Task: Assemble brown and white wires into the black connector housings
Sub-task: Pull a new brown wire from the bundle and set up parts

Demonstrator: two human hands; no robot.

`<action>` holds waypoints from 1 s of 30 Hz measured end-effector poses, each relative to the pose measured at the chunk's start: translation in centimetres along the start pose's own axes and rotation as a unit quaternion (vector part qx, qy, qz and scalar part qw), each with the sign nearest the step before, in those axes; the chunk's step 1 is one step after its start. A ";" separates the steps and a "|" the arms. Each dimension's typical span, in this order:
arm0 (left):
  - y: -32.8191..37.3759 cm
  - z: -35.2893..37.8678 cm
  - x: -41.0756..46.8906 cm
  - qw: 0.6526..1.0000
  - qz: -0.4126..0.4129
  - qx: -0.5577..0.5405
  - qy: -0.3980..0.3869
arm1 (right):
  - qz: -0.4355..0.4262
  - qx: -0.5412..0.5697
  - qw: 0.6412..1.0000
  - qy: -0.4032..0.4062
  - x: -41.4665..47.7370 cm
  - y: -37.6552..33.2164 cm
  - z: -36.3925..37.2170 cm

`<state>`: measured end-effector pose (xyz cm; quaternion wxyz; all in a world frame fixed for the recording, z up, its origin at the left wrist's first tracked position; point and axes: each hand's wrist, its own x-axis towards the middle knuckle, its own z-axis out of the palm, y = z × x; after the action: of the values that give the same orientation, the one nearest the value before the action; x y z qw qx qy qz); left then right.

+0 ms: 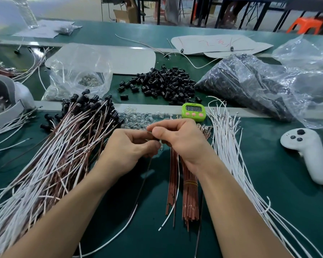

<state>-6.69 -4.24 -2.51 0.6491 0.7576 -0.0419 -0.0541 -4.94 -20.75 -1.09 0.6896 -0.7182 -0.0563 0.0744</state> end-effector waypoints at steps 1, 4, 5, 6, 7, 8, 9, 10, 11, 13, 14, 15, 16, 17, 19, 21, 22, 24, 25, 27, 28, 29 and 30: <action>-0.2 0.0 0.1 1.000 0.003 0.002 0.010 | -0.001 0.009 1.000 -0.003 -0.1 0.0 0.0; -0.7 -0.3 0.4 0.996 0.013 0.034 0.080 | -0.012 0.051 0.998 0.019 -0.2 0.0 -0.5; -0.7 -0.3 0.4 0.995 0.021 0.031 0.094 | -0.017 0.057 0.998 0.028 -0.1 0.1 -0.7; -0.7 -0.3 0.5 0.994 0.034 0.020 0.098 | -0.021 0.056 0.998 0.036 -0.1 0.2 -0.9; -0.7 -0.3 0.4 0.994 0.050 0.007 0.098 | -0.026 0.048 0.998 0.040 -0.1 0.2 -1.0; -0.7 -0.3 0.4 0.993 0.066 -0.001 0.098 | -0.029 0.033 0.998 0.040 -0.1 0.2 -1.0; -0.8 -0.2 0.4 0.992 0.079 -0.008 0.100 | -0.030 0.015 0.999 0.033 -0.1 0.3 -0.9; -0.8 -0.3 0.3 0.991 0.089 -0.014 0.104 | -0.030 -0.002 0.999 0.018 -0.2 0.3 -0.8; -0.8 -0.2 0.4 0.989 0.097 -0.021 0.107 | -0.028 -0.011 1.000 0.001 -0.3 0.4 -0.7; -0.6 -0.3 0.3 0.986 0.117 -0.039 0.114 | -0.027 -0.008 0.999 -0.028 -0.4 0.5 -0.5; -0.4 -0.3 0.3 0.983 0.128 -0.052 0.117 | -0.030 -0.008 0.999 -0.035 -0.4 0.6 -0.5; -0.3 -0.4 0.3 0.981 0.138 -0.066 0.118 | -0.034 -0.016 0.999 -0.036 -0.4 0.7 -0.4; -0.2 -0.4 0.3 0.979 0.148 -0.076 0.119 | -0.036 -0.030 0.998 -0.033 -0.3 0.8 -0.2; -0.2 -0.4 0.2 0.978 0.154 -0.081 0.118 | -0.035 -0.046 0.998 -0.031 -0.4 0.8 0.0; -0.1 -0.3 0.1 0.977 0.161 -0.084 0.115 | -0.027 -0.082 0.995 -0.041 -0.4 0.8 0.5; -0.2 -0.1 0.1 0.976 0.168 -0.078 0.112 | -0.034 -0.127 0.990 -0.051 -0.6 0.7 0.9; -0.2 -0.1 0.1 0.976 0.173 -0.071 0.110 | -0.042 -0.145 0.987 -0.048 -0.6 0.6 1.1; -0.2 -0.2 0.1 0.975 0.185 -0.056 0.105 | -0.054 -0.158 0.985 -0.038 -0.7 0.5 1.4; -0.2 -0.2 0.0 0.975 0.192 -0.050 0.102 | -0.056 -0.157 0.985 -0.034 -0.8 0.4 1.5; -0.1 -0.2 -0.1 0.972 0.214 -0.036 0.093 | -0.053 -0.162 0.985 -0.024 -0.9 0.3 1.6; 0.0 -0.2 -0.1 0.969 0.230 -0.022 0.090 | -0.050 -0.172 0.984 -0.017 -0.9 0.3 1.6; 0.0 -0.2 -0.1 0.965 0.246 -0.007 0.089 | -0.048 -0.184 0.982 -0.013 -0.9 0.3 1.6; 0.1 -0.2 -0.1 0.962 0.259 0.006 0.087 | -0.047 -0.192 0.980 -0.010 -0.9 0.3 1.5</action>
<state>-6.74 -4.03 -2.36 0.6374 0.7266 -0.1808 0.1819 -6.12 -19.48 -1.43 0.5407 -0.8331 -0.1102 0.0368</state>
